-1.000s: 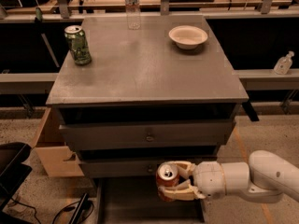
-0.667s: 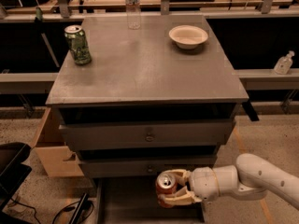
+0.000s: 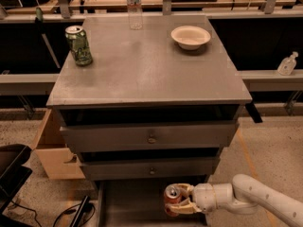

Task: Place coke can into bottom drawer

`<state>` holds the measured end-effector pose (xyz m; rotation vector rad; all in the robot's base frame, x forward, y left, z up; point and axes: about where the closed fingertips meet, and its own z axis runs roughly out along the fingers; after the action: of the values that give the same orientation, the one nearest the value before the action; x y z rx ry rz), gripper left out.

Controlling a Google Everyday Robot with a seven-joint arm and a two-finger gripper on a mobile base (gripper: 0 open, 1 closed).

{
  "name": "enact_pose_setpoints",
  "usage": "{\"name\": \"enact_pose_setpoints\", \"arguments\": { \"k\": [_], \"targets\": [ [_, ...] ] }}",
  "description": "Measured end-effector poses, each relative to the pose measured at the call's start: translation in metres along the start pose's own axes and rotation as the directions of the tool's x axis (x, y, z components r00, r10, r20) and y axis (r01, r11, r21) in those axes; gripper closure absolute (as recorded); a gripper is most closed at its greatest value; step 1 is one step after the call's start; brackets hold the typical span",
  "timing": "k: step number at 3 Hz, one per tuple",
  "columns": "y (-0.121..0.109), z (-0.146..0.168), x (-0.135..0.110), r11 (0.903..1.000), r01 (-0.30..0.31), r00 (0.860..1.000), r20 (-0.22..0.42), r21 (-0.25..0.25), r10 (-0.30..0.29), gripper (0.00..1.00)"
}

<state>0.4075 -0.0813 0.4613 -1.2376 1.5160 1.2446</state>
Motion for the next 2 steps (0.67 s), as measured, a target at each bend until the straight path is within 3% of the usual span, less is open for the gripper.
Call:
{"name": "enact_pose_setpoints", "arguments": {
  "k": [1,2],
  "targets": [
    [0.000,0.000,0.000,1.0000,0.000,1.000,0.000,0.000,0.000,1.00],
    [-0.004,0.023,0.016,0.9999,0.008,1.000,0.016,0.013,-0.009,1.00]
  ]
}}
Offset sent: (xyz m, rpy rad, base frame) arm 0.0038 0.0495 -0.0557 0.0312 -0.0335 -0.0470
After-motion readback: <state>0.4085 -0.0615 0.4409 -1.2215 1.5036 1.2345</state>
